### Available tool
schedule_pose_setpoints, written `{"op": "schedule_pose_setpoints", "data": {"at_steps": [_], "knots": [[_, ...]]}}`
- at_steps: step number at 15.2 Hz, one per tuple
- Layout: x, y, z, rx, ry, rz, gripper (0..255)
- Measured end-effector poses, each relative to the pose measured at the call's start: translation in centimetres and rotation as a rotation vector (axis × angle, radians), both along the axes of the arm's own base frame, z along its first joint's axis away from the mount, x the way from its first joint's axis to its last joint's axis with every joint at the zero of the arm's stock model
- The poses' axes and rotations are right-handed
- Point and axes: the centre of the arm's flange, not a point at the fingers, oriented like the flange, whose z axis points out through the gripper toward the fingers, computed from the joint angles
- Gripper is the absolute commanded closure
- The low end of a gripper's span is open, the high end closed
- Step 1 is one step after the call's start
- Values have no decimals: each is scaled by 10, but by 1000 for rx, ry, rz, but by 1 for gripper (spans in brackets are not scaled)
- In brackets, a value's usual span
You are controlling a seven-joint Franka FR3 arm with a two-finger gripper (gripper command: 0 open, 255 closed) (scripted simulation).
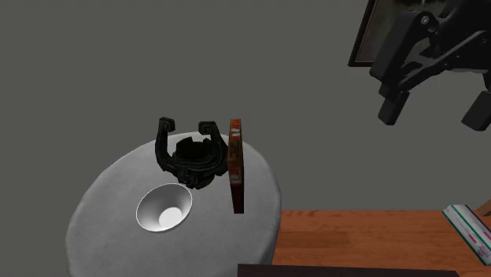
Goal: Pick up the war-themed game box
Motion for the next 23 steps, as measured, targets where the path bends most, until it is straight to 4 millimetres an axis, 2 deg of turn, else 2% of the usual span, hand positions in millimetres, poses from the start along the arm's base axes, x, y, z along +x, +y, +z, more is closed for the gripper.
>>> {"op": "schedule_pose_setpoints", "data": {"at_steps": [2,5,14,20,23], "knots": [[4,3,-3,-1,0,3,0],[21,24,-23,-6,0,17,0],[85,99,-93,-23,-6,66,0],[123,157,-136,-33,-11,100,0],[140,178,-164,-39,-12,116,0]]}}
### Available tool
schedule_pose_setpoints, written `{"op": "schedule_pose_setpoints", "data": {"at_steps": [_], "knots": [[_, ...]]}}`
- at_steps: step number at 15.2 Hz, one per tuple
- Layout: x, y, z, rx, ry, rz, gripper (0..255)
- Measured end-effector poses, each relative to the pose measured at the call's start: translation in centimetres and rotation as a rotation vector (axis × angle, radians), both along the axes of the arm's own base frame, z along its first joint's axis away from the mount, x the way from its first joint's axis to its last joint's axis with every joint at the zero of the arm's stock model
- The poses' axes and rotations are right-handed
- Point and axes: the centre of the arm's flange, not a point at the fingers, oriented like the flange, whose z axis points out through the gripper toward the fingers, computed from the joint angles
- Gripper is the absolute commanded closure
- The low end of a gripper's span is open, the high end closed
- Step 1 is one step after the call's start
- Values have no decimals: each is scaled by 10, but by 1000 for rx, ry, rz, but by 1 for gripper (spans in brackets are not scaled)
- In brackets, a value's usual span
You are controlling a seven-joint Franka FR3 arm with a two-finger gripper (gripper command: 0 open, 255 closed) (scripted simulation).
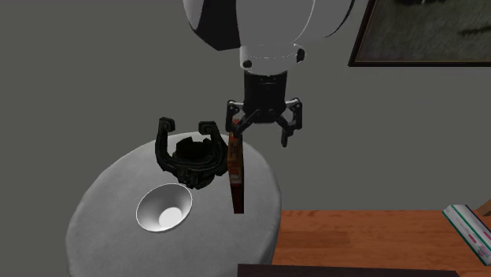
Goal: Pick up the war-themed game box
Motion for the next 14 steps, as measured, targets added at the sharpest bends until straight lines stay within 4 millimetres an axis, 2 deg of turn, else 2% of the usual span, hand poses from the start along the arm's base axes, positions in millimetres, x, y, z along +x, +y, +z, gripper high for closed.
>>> {"op": "schedule_pose_setpoints", "data": {"at_steps": [7,14], "knots": [[42,60,-55,-12,-5,39,0],[49,71,-94,-13,-6,44,0]]}}
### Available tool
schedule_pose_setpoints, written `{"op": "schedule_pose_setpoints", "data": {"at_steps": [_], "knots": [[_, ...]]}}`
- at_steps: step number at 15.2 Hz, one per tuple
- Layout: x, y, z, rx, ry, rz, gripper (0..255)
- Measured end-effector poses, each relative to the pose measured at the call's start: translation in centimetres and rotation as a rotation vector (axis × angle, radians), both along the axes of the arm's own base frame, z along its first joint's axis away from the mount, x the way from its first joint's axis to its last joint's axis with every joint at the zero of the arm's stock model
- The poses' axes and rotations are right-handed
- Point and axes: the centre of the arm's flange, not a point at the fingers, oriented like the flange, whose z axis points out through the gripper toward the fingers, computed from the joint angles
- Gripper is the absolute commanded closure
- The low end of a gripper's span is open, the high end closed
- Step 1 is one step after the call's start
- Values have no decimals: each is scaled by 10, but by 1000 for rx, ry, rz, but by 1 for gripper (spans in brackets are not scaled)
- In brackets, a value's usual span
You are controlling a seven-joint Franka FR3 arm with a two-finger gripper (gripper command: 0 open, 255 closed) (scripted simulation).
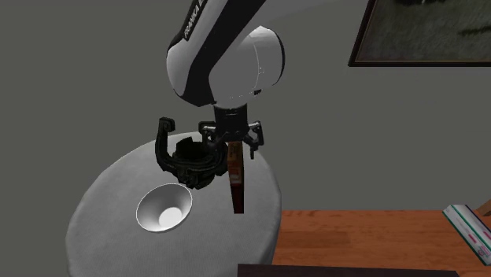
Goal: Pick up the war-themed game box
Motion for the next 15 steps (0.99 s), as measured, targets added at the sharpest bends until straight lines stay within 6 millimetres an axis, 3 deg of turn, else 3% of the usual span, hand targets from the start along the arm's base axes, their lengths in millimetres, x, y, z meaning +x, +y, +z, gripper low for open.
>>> {"op": "schedule_pose_setpoints", "data": {"at_steps": [1,2,12,15], "knots": [[1,0,-6,0,0,0,0],[1,0,-8,0,0,0,255],[1,-1,-9,0,-2,-1,255],[0,-1,1,0,1,-1,255]]}}
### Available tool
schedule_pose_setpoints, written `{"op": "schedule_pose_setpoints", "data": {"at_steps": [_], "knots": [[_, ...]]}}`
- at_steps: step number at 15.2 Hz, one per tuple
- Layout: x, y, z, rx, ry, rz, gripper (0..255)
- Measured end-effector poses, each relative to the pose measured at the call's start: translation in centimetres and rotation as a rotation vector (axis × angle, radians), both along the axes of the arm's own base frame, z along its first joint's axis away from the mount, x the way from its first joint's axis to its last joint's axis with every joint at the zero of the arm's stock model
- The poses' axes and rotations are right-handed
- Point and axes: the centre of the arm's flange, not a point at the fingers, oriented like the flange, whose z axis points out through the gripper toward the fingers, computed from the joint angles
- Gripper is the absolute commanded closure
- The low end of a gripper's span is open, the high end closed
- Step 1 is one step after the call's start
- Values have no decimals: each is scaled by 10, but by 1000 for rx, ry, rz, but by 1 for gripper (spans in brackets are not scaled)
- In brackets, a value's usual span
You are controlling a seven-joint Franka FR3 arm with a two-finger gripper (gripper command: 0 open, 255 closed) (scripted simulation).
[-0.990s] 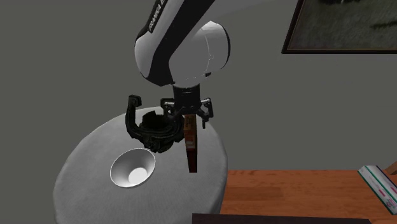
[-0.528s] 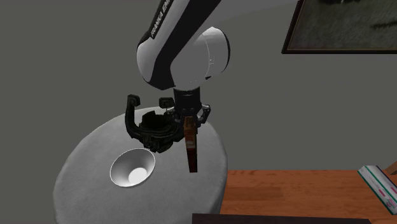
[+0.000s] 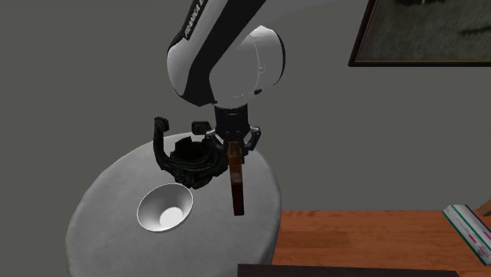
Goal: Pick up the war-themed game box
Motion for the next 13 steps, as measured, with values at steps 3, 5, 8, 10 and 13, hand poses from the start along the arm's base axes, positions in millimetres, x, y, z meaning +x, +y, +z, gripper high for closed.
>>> {"op": "schedule_pose_setpoints", "data": {"at_steps": [3,5,8,10,13], "knots": [[0,1,15,0,1,0,255],[1,1,25,0,0,0,255],[1,0,41,0,0,1,255],[1,1,51,0,0,1,255],[0,1,66,0,0,1,255]]}}
